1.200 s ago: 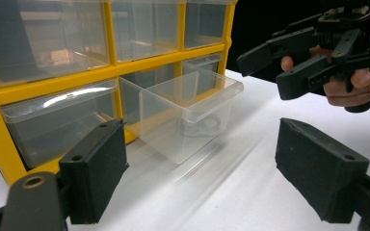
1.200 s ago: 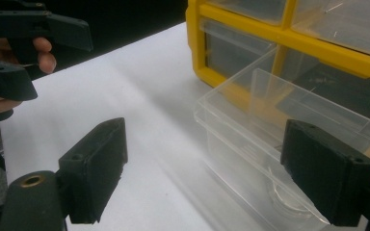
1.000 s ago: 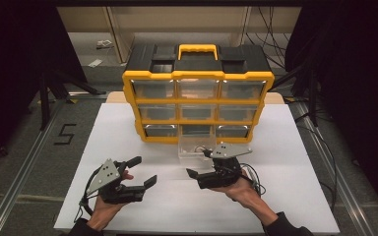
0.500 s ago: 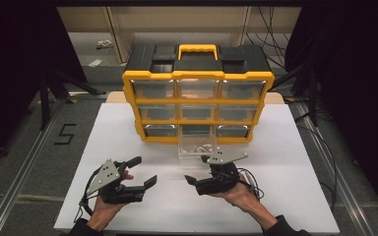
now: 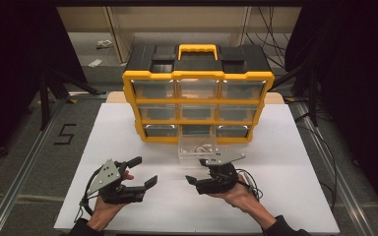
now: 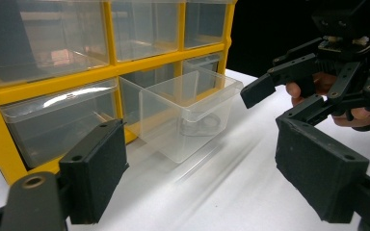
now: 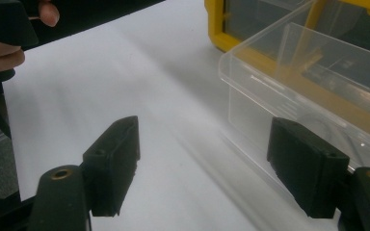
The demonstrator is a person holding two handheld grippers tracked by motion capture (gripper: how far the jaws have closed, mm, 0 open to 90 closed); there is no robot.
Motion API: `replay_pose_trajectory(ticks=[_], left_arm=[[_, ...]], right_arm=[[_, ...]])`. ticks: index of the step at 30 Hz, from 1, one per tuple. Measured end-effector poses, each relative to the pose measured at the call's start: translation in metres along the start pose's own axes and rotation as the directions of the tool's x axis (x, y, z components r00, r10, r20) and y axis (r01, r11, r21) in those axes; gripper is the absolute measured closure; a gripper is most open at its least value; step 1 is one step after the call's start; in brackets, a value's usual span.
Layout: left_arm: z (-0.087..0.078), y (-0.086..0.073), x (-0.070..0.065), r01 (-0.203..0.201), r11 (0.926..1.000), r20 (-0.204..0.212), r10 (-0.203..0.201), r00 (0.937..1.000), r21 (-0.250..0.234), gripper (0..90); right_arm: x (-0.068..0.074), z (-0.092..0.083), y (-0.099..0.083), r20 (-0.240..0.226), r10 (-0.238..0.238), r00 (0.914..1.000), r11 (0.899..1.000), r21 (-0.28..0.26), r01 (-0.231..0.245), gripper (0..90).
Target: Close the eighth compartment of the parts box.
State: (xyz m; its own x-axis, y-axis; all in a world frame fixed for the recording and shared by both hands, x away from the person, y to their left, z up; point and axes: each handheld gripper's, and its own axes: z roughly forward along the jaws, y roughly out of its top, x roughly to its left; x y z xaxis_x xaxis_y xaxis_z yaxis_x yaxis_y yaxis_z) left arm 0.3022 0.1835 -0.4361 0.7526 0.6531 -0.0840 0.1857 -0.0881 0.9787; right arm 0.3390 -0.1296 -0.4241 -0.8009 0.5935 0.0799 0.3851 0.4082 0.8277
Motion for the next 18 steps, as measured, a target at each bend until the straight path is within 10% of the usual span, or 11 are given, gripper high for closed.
replay_pose_trajectory(ticks=[18], left_arm=[[-0.0004,0.0000,-0.0001,-0.001,1.0000,0.000,0.001,1.0000,0.000,18.5]], right_arm=[[-0.0005,0.0052,-0.0053,0.023,-0.021,0.9995,0.999,0.031,0.020,54.3]])
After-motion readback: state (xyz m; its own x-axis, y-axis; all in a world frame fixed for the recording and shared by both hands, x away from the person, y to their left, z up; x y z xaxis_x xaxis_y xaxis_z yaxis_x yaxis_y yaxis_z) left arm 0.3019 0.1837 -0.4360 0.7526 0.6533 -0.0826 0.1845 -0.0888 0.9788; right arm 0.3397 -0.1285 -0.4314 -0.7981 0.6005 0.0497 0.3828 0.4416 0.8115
